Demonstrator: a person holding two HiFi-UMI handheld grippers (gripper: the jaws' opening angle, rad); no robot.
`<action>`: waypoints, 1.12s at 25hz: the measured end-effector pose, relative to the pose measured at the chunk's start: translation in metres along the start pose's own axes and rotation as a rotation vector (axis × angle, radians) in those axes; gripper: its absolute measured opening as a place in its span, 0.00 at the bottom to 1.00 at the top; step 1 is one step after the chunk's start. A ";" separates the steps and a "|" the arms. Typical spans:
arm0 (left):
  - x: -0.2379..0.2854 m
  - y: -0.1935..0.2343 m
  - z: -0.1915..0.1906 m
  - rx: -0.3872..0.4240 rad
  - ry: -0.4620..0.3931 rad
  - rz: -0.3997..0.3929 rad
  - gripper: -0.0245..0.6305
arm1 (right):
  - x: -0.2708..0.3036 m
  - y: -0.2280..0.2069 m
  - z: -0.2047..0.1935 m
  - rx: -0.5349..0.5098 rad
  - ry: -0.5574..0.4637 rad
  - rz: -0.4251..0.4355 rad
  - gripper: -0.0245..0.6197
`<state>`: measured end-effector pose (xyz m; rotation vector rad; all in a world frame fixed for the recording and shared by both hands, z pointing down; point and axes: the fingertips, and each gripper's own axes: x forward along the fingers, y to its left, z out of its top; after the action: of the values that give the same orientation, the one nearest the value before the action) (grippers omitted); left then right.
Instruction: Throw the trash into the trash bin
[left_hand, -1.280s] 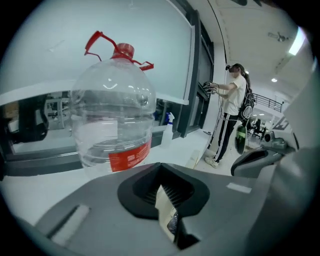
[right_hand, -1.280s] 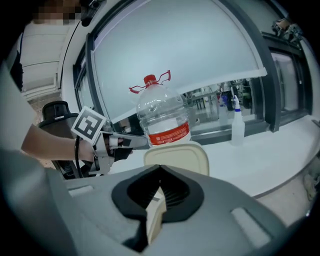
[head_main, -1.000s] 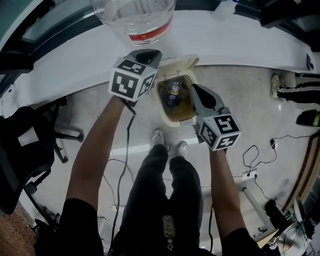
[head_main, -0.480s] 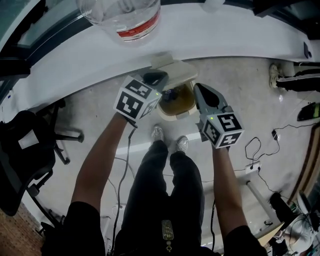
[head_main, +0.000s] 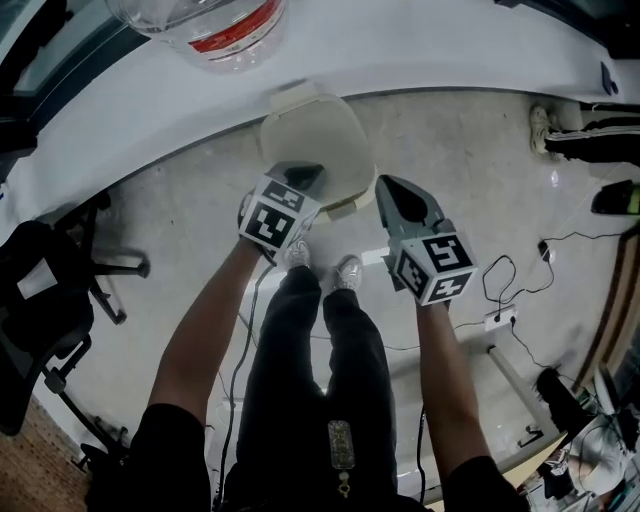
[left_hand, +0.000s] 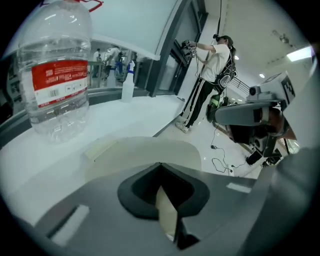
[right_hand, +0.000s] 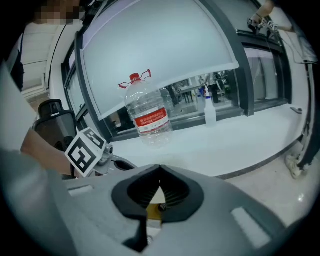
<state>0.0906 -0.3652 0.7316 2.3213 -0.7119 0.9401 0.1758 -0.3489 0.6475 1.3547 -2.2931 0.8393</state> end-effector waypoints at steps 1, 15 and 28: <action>0.006 -0.002 -0.007 -0.004 0.006 0.010 0.05 | -0.003 -0.002 -0.006 0.001 0.004 0.002 0.04; 0.055 -0.005 -0.062 0.013 0.047 0.205 0.04 | -0.035 -0.020 -0.067 -0.009 0.038 0.055 0.04; 0.031 -0.018 -0.038 -0.004 -0.030 0.266 0.04 | -0.071 -0.024 -0.049 -0.053 -0.012 0.082 0.04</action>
<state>0.1042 -0.3361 0.7730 2.2776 -1.0534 1.0175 0.2310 -0.2791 0.6525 1.2544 -2.3764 0.7915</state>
